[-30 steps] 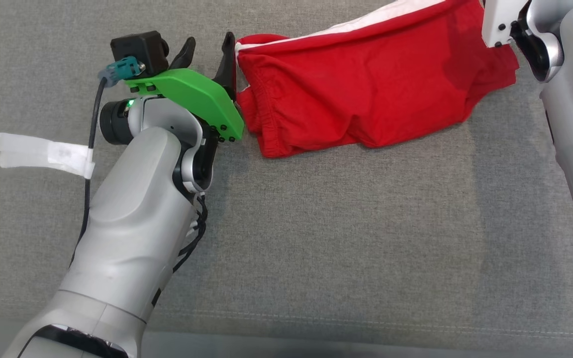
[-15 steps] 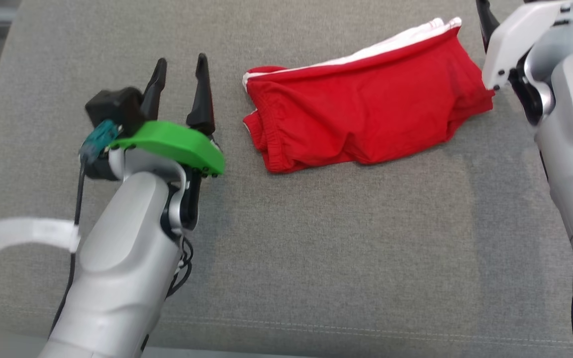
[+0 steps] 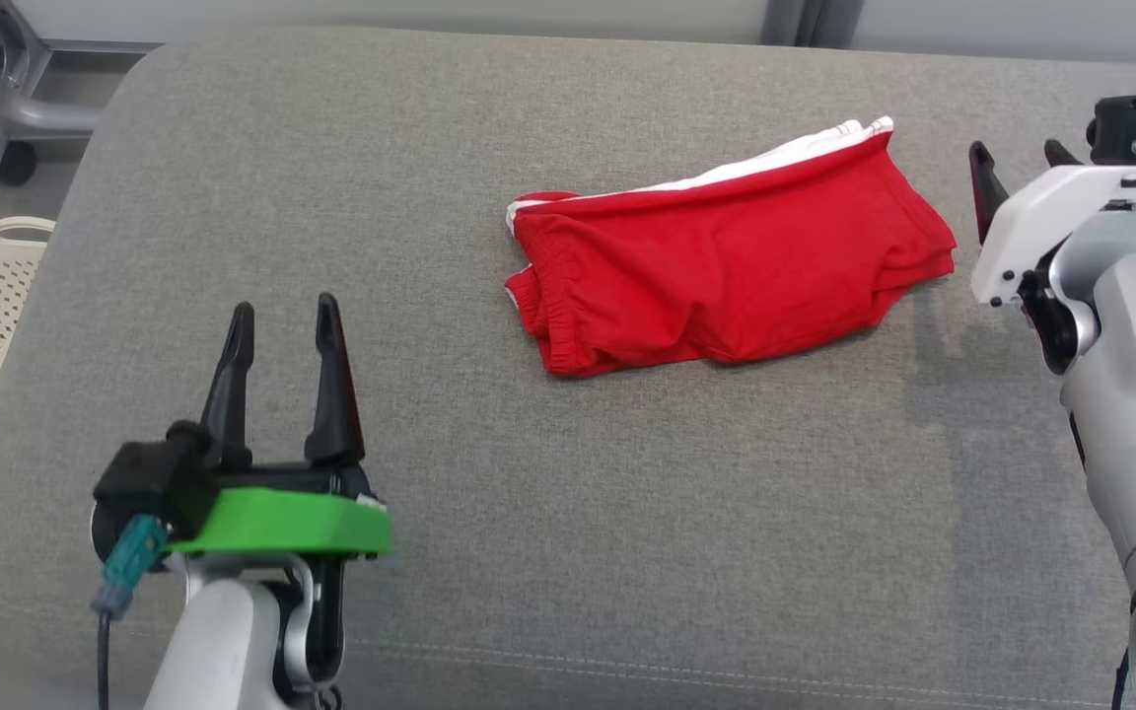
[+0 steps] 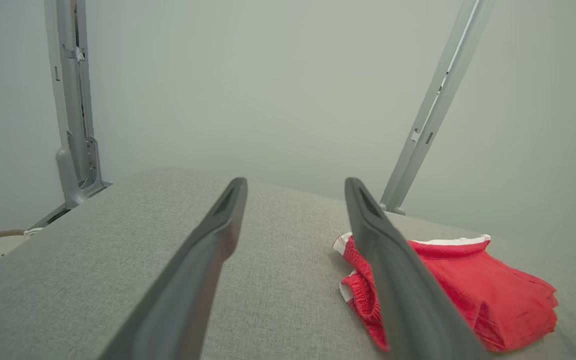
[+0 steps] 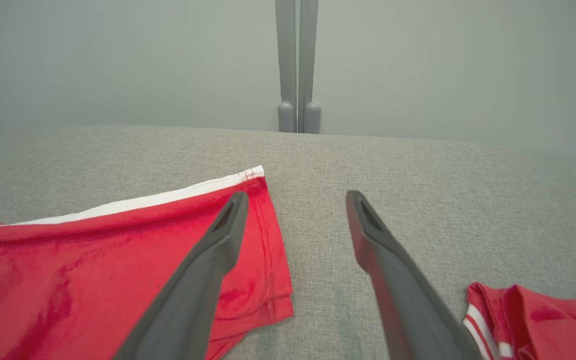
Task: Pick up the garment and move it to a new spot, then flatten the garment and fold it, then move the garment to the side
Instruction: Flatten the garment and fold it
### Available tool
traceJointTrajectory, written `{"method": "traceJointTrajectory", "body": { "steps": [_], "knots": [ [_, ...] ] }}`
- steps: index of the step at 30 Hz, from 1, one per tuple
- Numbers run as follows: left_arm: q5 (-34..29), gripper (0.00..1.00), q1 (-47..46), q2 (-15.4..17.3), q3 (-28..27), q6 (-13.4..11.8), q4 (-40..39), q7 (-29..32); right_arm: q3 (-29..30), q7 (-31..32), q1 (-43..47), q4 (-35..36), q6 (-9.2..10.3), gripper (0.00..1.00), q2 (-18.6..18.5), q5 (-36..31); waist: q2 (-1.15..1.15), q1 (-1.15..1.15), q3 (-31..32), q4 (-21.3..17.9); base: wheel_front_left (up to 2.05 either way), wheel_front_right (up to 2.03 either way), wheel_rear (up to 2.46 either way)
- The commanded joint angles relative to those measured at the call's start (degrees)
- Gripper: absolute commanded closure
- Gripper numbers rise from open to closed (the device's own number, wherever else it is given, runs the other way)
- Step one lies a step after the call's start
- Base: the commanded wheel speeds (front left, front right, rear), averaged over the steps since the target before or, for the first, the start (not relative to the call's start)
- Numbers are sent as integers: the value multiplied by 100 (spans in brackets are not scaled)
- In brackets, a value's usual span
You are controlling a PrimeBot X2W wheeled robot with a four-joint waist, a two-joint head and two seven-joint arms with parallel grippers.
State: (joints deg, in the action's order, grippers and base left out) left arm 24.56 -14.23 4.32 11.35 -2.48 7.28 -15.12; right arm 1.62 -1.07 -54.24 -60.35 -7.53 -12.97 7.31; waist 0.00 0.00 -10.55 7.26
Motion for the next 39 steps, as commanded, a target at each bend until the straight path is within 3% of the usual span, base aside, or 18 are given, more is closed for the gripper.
{"method": "traceJointTrajectory", "body": {
  "steps": [1,12,33,34,35,37,38,39],
  "knots": [
    [-134,0,141,-18,-31,71,-79,-1,52,-37,83,-36,9,0,-22,-30,0,0,-8,12,0,0,0],
    [-743,0,930,-130,-152,445,-526,-2,840,-193,231,-518,9,0,-157,-314,0,0,-359,278,0,0,0],
    [-573,0,837,-141,54,275,-677,-2,1588,15,18,-1085,6,0,264,-757,0,0,-742,632,0,0,0],
    [-566,0,829,-141,64,271,-667,-2,1608,21,12,-1099,6,17,270,-776,0,0,-748,638,0,0,0],
    [-555,0,821,-141,70,266,-662,-2,1617,54,3,-1114,6,54,269,-817,0,0,-751,643,0,0,0],
    [-529,0,806,-141,88,258,-637,-2,1651,65,-5,-1127,6,88,257,-867,0,0,-749,645,0,0,0],
    [-525,0,797,-141,90,257,-632,-2,1665,54,0,-1130,6,100,241,-897,0,0,-740,641,0,0,0],
    [-518,0,797,-141,93,255,-619,-2,1676,49,4,-1132,6,100,244,-929,0,0,-726,634,0,0,0]
  ]
}}
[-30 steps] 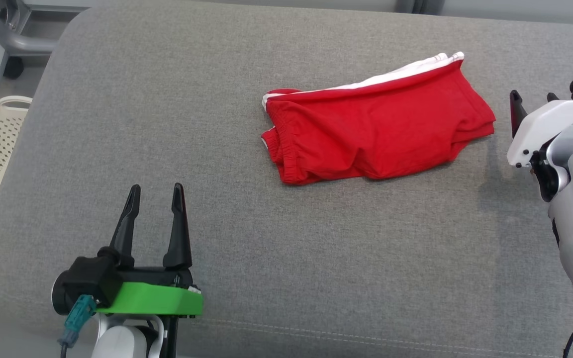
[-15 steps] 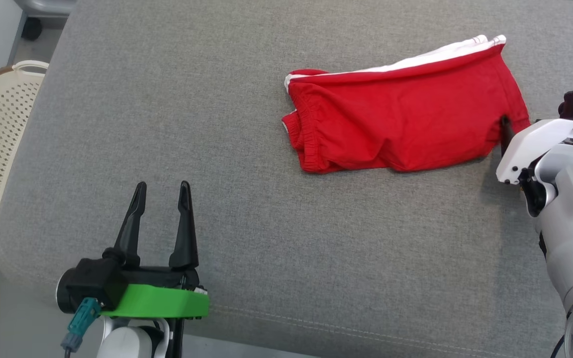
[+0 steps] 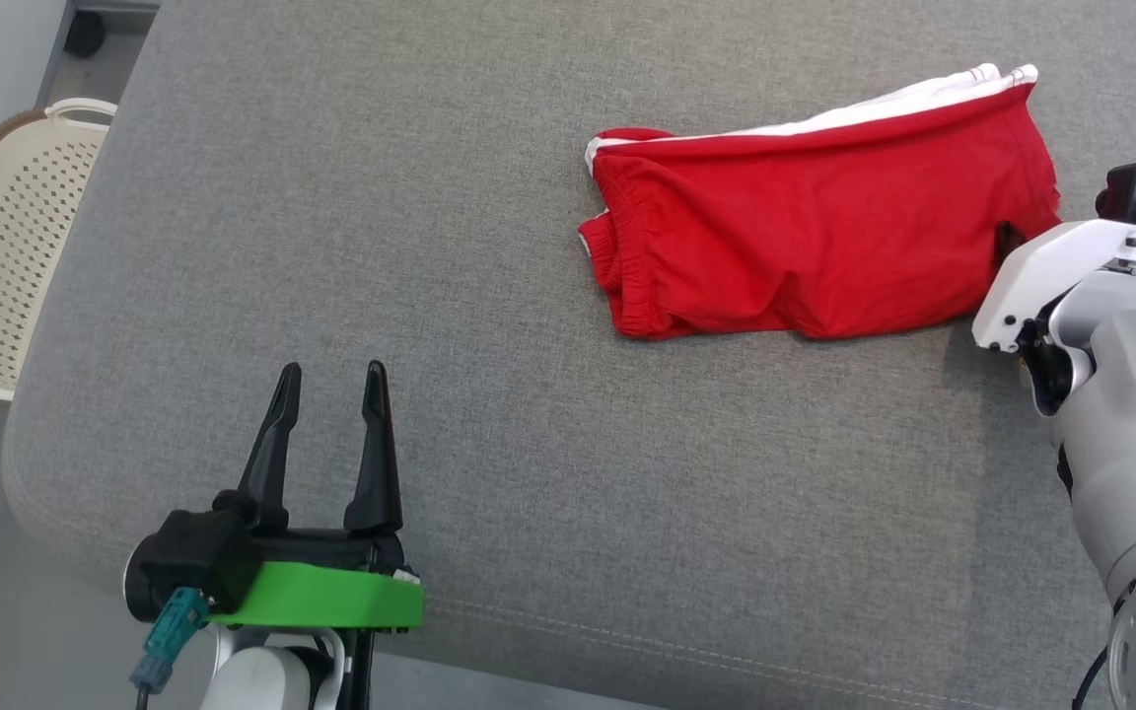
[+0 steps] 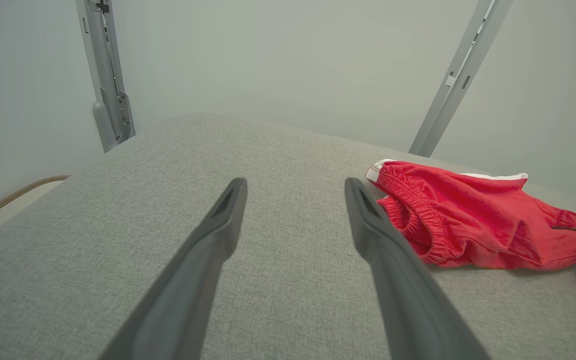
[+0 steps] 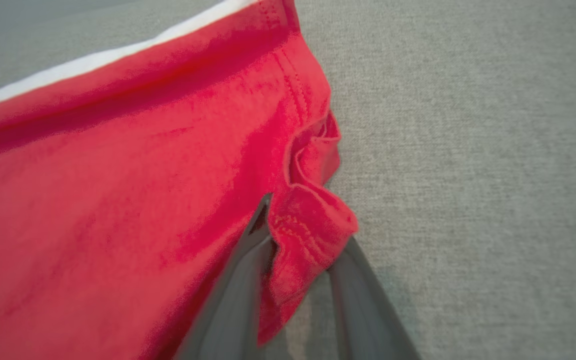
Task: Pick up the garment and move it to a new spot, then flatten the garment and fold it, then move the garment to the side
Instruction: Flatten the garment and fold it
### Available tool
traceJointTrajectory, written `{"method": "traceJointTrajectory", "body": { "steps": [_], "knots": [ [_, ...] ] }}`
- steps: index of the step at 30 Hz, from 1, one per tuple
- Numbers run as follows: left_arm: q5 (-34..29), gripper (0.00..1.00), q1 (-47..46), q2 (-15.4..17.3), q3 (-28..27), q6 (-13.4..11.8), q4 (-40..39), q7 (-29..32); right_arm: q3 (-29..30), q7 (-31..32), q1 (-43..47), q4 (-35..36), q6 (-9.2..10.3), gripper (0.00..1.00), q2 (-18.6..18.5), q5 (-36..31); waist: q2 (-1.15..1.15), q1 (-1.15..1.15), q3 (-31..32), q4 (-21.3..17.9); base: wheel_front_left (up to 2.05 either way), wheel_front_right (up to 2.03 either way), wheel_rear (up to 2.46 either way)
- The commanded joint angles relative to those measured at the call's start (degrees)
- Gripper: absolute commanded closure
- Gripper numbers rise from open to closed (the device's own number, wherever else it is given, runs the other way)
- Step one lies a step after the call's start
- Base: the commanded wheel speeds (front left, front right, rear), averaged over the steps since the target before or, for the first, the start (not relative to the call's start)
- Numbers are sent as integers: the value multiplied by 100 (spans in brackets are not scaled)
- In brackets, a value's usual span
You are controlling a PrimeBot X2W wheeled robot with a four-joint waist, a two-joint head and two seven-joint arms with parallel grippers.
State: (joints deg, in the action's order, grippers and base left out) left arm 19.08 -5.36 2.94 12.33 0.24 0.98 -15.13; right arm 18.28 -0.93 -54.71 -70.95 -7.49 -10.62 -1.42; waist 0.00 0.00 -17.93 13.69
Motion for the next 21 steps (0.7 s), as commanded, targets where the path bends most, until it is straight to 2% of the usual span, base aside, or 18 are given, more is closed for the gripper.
{"method": "traceJointTrajectory", "body": {
  "steps": [1,10,21],
  "knots": [
    [39,0,-88,-3,-7,-21,25,-1,24,24,57,-72,1,100,22,-69,0,0,35,-23,0,0,0],
    [23,0,34,-2,-1,-10,151,-1,162,-137,323,-71,5,100,66,-37,0,0,380,-207,0,0,0],
    [-61,0,331,-1,-65,-3,305,-1,261,-245,908,-44,5,100,324,228,0,0,903,-521,0,0,0]
  ]
}}
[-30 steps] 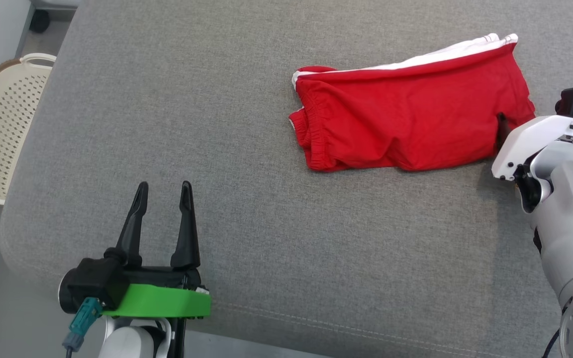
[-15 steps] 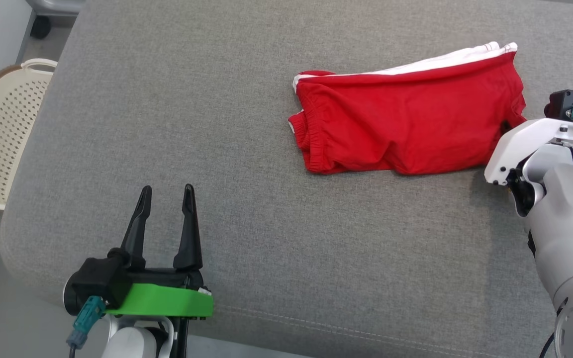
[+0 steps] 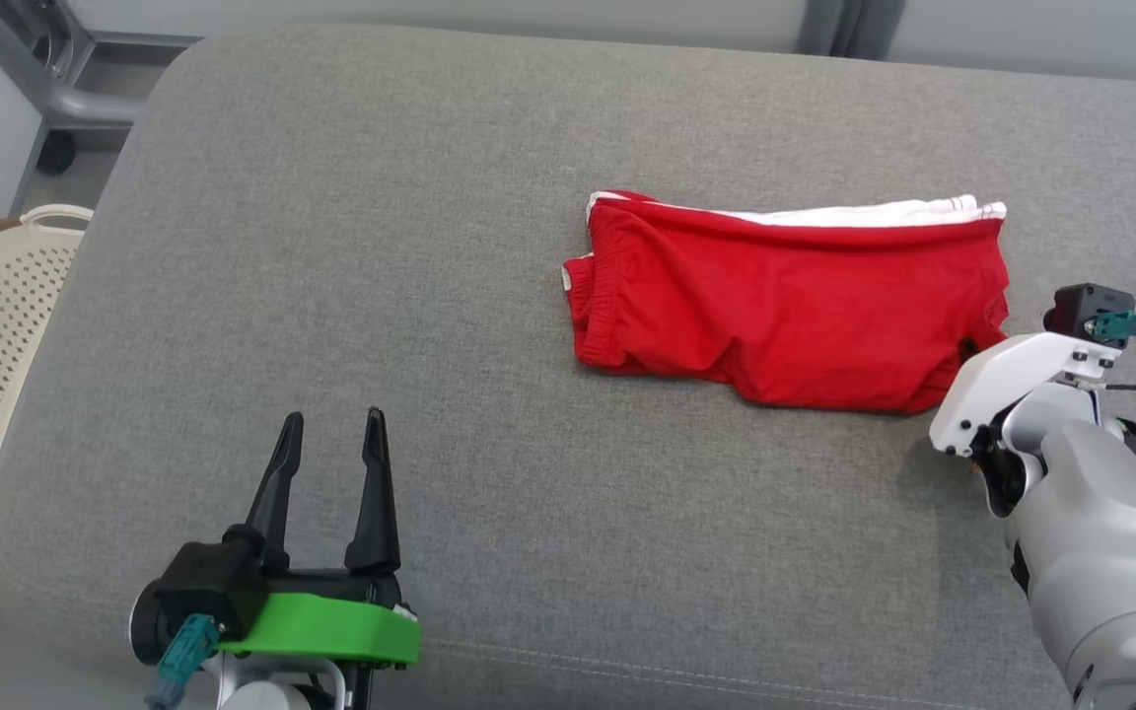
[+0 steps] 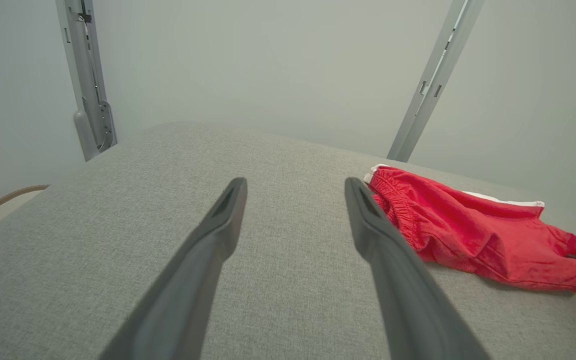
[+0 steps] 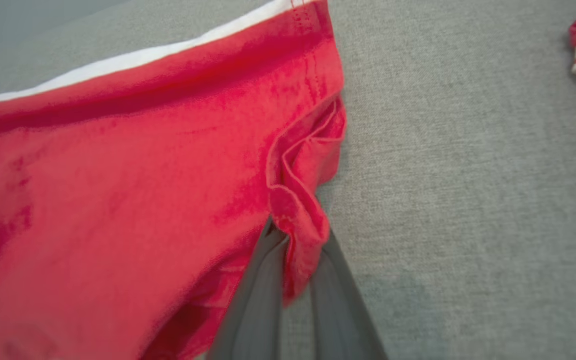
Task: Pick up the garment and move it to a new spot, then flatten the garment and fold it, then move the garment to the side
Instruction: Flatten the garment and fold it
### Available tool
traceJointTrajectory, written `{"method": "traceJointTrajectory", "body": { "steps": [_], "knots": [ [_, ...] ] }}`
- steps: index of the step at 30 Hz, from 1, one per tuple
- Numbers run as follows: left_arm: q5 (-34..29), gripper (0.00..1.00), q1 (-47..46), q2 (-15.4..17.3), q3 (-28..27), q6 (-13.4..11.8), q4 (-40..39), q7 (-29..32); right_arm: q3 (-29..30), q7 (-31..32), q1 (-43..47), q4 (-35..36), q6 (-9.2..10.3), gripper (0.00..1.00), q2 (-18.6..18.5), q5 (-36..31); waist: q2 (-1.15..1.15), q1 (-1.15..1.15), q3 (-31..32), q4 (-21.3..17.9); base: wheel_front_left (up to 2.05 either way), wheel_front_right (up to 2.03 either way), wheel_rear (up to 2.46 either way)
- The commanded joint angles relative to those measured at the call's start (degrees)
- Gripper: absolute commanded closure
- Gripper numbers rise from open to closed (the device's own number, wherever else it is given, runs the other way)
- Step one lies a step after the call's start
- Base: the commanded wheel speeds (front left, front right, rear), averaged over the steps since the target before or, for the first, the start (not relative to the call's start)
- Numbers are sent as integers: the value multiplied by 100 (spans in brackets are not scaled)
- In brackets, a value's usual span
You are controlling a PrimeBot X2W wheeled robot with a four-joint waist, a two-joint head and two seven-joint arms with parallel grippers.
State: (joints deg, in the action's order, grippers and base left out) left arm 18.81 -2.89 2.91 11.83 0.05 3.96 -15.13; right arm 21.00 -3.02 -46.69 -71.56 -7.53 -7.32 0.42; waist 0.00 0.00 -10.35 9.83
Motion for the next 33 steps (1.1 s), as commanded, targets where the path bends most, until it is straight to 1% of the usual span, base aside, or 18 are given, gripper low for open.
{"method": "traceJointTrajectory", "body": {
  "steps": [1,4,5,6,7,15,22,27,30,33],
  "knots": [
    [-31,0,112,3,-14,27,26,-1,-15,-52,168,26,9,100,1,60,0,0,176,-156,0,0,0],
    [-52,0,188,3,-18,39,75,-1,-32,-58,337,48,9,100,64,82,0,0,276,-202,0,0,0],
    [-56,0,210,3,-17,44,95,-1,-40,-74,378,67,9,93,80,94,0,0,310,-215,0,0,0],
    [-65,0,236,3,-22,48,116,-1,-54,-87,418,88,9,8,93,101,0,0,342,-231,0,0,0],
    [-76,0,261,3,-28,47,151,-1,-64,-109,459,106,9,0,105,110,0,0,377,-245,0,0,0],
    [-53,0,396,3,-58,-39,516,-1,-234,-424,771,372,8,0,242,206,0,0,671,-330,0,0,0],
    [-44,0,524,23,-212,-116,810,-1,-635,-974,1369,977,8,0,370,221,0,0,1035,-411,0,0,0],
    [39,0,616,65,-428,-223,943,-1,-1013,-1176,1968,1838,8,0,422,237,0,0,1223,-477,0,0,0],
    [71,0,627,111,-501,-266,1040,0,-1190,-1209,2404,2557,9,0,431,218,0,0,1298,-518,0,0,0],
    [6,0,594,207,-489,-261,1138,49,-1386,-1214,2830,3388,9,0,436,366,0,0,1354,-548,0,0,0]
  ]
}}
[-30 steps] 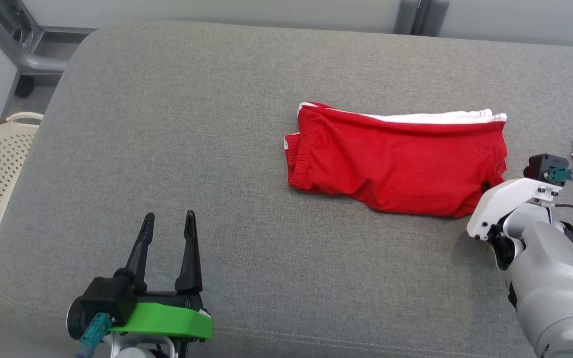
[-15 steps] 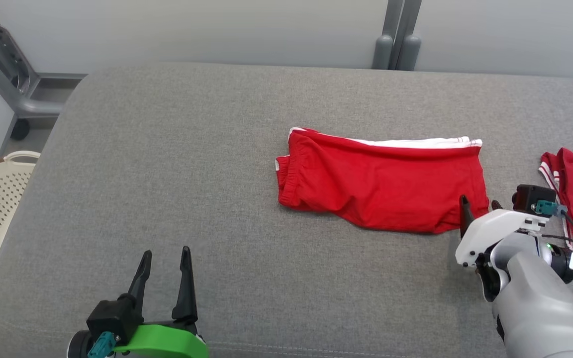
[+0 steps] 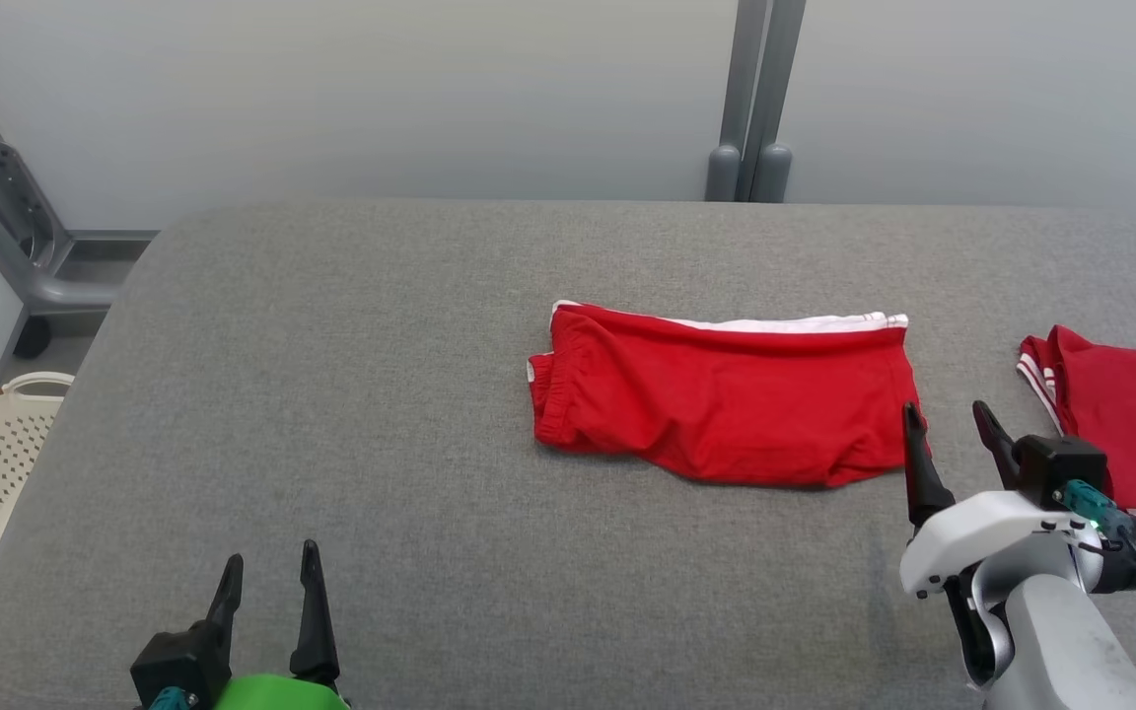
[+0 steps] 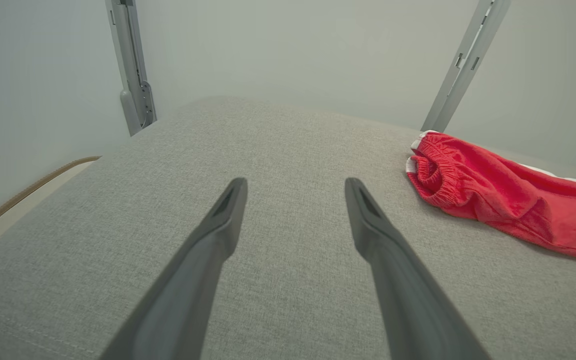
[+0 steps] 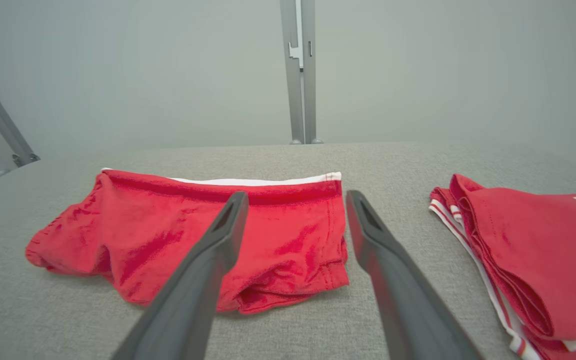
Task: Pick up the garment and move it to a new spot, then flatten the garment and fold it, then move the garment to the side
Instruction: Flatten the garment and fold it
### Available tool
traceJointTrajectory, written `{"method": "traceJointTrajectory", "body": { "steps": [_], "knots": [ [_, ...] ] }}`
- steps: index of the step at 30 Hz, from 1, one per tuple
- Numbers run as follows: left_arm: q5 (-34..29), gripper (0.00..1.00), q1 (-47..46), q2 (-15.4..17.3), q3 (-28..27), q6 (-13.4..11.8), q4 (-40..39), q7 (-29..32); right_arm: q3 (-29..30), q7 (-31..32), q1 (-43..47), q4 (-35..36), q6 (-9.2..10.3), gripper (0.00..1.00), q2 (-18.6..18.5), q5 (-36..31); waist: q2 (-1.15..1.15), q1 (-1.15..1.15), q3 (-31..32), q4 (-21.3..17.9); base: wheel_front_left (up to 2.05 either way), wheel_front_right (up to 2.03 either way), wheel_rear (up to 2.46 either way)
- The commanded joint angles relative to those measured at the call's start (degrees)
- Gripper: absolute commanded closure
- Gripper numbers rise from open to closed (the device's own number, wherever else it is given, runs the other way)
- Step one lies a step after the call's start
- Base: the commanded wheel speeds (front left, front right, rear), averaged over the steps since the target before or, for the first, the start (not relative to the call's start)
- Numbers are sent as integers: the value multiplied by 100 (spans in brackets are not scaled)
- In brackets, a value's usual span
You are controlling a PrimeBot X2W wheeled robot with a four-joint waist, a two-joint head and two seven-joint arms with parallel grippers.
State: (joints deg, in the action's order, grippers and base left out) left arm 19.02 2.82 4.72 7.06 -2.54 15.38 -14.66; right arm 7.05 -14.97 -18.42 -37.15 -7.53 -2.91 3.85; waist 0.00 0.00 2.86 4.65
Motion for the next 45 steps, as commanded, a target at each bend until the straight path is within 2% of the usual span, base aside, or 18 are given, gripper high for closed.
{"method": "traceJointTrajectory", "body": {
  "steps": [1,7,14,27,45],
  "knots": [
    [-40,0,1,63,2,12,30,25,-28,-17,170,236,9,0,-5,74,0,0,50,-41,0,0,0],
    [-86,0,-89,205,100,54,62,210,-278,-21,1029,1412,9,0,-9,96,0,0,165,-145,0,0,0],
    [42,0,-99,295,69,85,-61,417,-424,74,1565,1939,9,0,-8,108,0,0,211,-314,0,0,0],
    [98,0,-21,375,52,68,-278,333,-320,237,1849,2082,9,0,-5,130,0,0,203,-475,0,0,0],
    [149,0,-63,351,169,-6,-324,336,-297,264,1773,2076,9,0,-5,158,0,0,143,-354,0,0,0]
  ]
}}
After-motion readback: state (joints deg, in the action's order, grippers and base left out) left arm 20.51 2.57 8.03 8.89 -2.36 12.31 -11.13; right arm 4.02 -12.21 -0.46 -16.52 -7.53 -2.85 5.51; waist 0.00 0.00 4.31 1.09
